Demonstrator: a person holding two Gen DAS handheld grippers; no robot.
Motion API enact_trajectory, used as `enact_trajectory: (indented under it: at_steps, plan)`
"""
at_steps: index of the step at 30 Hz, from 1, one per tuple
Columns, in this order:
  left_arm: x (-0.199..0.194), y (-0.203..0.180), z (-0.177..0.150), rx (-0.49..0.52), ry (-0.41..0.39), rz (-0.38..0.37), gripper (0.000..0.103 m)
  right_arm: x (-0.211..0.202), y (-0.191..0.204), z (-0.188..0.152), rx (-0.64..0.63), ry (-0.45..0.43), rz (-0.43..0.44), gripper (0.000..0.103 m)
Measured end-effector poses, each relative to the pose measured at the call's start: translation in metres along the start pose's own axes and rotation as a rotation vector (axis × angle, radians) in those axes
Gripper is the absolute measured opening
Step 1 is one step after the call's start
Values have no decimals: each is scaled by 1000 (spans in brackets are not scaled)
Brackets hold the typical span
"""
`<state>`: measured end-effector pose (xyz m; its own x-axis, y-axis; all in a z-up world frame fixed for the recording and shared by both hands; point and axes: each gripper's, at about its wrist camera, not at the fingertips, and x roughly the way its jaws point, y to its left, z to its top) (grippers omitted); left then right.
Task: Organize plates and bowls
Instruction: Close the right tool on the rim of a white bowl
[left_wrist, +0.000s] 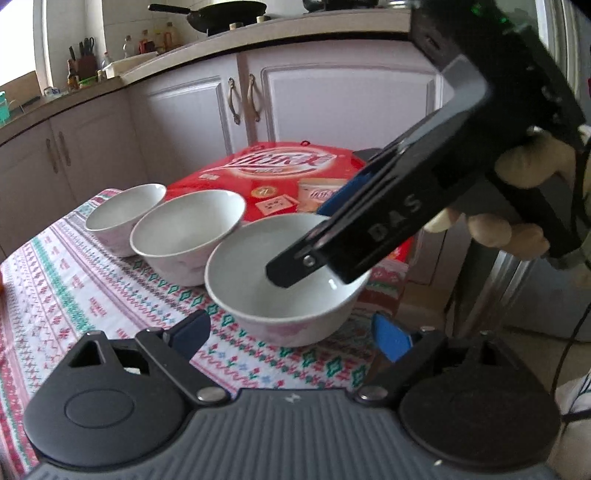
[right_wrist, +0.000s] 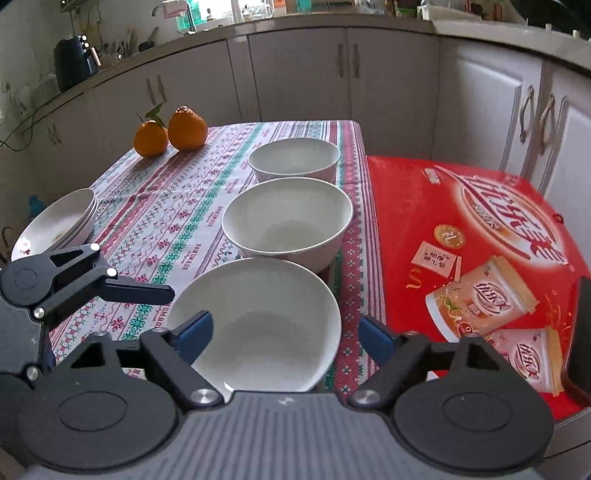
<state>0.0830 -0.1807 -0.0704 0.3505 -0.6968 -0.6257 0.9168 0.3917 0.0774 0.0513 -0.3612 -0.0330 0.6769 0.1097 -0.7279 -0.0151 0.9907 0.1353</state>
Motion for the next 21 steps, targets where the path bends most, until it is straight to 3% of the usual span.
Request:
enact_trajectory:
  at_steps: [8, 21]
  plan:
    - [3, 2, 1, -28, -6, 1, 84, 7, -7, 4, 18, 40, 43, 66]
    - [2, 10, 1, -71, -9, -6, 81, 5, -5, 6, 44, 53, 57, 66]
